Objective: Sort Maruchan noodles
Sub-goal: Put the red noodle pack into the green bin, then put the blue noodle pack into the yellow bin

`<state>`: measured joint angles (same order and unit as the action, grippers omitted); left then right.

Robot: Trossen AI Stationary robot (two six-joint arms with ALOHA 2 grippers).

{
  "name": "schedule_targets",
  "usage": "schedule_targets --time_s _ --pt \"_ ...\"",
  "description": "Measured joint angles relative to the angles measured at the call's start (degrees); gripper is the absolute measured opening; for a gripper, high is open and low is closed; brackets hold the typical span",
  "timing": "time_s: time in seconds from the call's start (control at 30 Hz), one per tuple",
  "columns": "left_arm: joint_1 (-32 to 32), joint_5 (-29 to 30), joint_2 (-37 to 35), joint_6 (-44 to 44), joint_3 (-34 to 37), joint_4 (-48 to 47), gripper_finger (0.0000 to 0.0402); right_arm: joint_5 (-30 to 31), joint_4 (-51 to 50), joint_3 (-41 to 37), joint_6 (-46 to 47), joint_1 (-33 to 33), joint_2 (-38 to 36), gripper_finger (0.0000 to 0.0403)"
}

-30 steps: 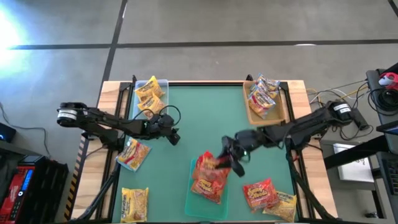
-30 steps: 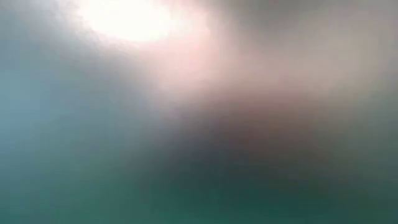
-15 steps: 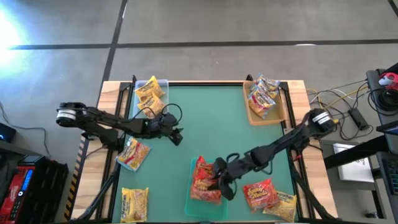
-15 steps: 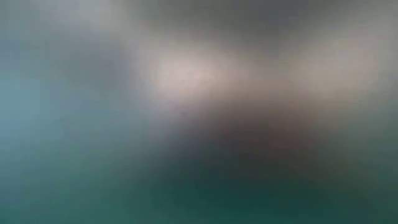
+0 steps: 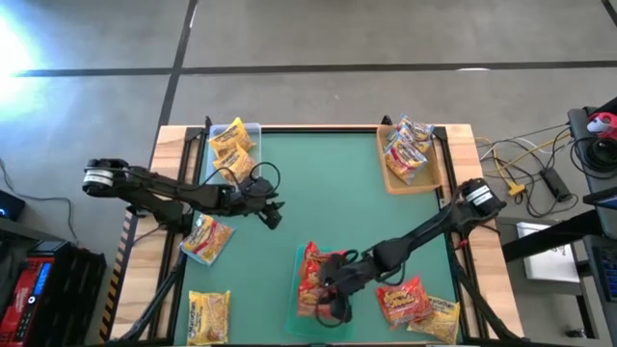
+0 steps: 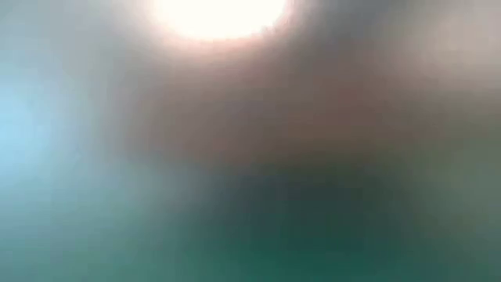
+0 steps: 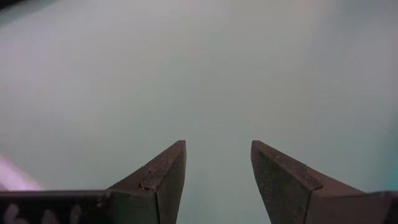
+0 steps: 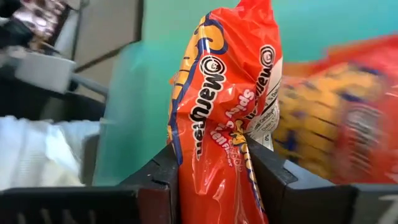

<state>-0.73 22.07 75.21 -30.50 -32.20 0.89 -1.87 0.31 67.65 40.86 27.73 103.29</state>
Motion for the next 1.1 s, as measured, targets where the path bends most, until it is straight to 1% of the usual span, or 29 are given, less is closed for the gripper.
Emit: schedule_targets --time_s 0.07,0.13,0.17,0.2,0.27,0.33,0.4,0.47,0.5,0.53,0.6,0.67,0.73,0.8,0.87,0.93,0.97,1.03,1.1 --pt "0.0 -0.6 -0.5 0.0 0.4 -0.3 0.0166 0.1 -0.3 1.5 0.0 0.5 0.9 0.0113" --pt "0.0 -1.5 -1.1 0.0 0.4 0.2 0.0166 0.4 -3.4 2.1 -0.4 0.8 0.9 0.0115" --pt "-0.1 -1.9 -1.7 0.0 0.7 -0.8 0.0166 0.4 -2.3 2.9 -0.4 0.8 1.5 0.0119" --pt "-0.1 -2.1 -1.7 0.0 0.7 -0.1 0.0166 0.4 -1.7 3.2 -0.6 0.9 1.4 0.0125" --pt "-0.2 -2.9 -2.1 0.3 0.2 0.2 0.0166 0.6 -4.4 3.3 -1.0 1.1 0.8 0.0141" --pt "-0.3 -3.7 -2.7 0.9 0.3 0.0 0.0166 0.4 -3.2 4.7 -1.0 1.1 1.0 0.016" --pt "-0.3 -4.4 -3.1 1.3 -0.2 0.4 0.0166 0.2 -8.1 5.1 -1.0 1.2 -0.2 0.0178" --pt "-0.3 -5.0 -4.1 1.4 -0.1 -0.4 0.0166 0.0 -8.5 6.5 -1.0 1.3 -0.6 0.0195" --pt "-0.3 -5.2 -4.2 1.5 -0.6 0.0 0.0166 0.1 -11.3 6.6 -1.4 1.3 -1.6 0.0202" --pt "-0.4 -5.3 -5.0 1.6 -0.9 -1.0 0.0166 0.3 -14.0 6.8 -1.6 1.4 -2.1 0.0208" --pt "-0.4 -5.5 -6.3 1.6 -1.0 -4.4 0.0166 0.4 -13.1 7.9 -3.0 1.4 -2.9 0.0218" --pt "-0.5 -5.7 -7.0 1.6 -2.1 -5.2 0.0166 0.7 -17.3 8.1 -5.0 1.4 -4.3 0.0224" --pt "-0.8 -6.4 -8.9 1.4 -1.8 -8.5 0.0166 3.0 -15.6 9.2 -8.0 1.4 -4.8 0.0229" --pt "-1.1 -8.5 -9.7 0.2 -2.0 -7.4 0.0166 6.9 -19.1 8.7 -11.7 1.4 -6.0 0.023" --pt "-2.1 -11.1 -11.6 -2.1 -1.5 -12.3 0.0166 9.7 -17.7 8.7 -14.5 0.6 -6.2 0.023" --pt "-3.7 -13.8 -12.2 -5.3 -2.0 -12.7 0.0166 13.2 -21.6 7.9 -16.5 -0.3 -7.4 0.023" --pt "-5.0 -14.7 -13.3 -7.1 -2.0 -15.5 0.0166 14.9 -22.4 7.7 -17.5 -0.9 -7.4 0.023" --pt "-7.9 -15.1 -14.4 -11.1 -1.9 -20.5 0.0166 16.1 -20.3 7.7 -19.4 -2.3 -7.4 0.0231" --pt "-10.9 -15.5 -15.4 -15.9 -3.2 -26.0 0.0166 17.0 -23.3 6.9 -21.5 -3.6 -7.6 0.0231"
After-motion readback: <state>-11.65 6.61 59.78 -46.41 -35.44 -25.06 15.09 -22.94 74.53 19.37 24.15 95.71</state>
